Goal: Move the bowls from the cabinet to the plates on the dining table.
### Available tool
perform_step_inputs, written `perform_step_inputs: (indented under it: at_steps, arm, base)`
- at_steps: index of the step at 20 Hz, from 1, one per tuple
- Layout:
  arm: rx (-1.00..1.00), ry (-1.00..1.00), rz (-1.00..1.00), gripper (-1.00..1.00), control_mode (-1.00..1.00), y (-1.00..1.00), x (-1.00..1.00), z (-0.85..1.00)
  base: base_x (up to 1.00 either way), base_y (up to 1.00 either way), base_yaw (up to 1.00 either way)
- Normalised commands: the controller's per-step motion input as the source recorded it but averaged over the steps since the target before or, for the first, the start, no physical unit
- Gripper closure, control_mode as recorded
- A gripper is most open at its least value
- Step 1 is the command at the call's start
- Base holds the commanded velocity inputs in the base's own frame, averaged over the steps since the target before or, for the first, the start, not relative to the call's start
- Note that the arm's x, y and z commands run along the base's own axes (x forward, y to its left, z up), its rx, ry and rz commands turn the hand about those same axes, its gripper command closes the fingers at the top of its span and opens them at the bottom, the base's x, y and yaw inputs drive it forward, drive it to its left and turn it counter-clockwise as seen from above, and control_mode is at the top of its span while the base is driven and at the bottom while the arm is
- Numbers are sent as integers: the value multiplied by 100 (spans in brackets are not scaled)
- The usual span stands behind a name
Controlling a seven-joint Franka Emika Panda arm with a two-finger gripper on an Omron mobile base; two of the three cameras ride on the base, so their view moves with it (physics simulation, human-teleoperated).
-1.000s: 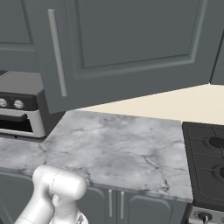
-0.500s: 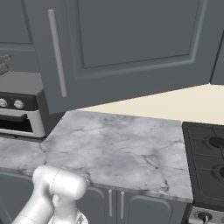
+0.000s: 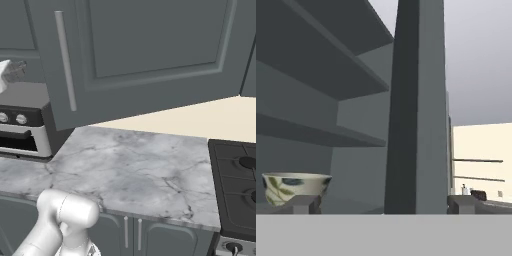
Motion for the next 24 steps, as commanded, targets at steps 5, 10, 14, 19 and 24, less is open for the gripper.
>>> perform_step_inputs:
  at_steps: [5, 10, 14, 19, 24]
  arm:
    - [2, 0, 0, -100, -100, -29, 23, 0]
    - [0, 0, -1, -100, -100, -34, 18, 0]
    - [0, 0, -3, -100, -100, -34, 9, 0]
    - [0, 0, -10, -100, -100, -42, 2, 0]
    - [0, 0, -17, -100, -100, -77, 0, 0]
  base:
    - [0, 0, 0]
    - [0, 0, 0]
    - [0, 0, 0]
    - [0, 0, 0]
    - [0, 0, 0]
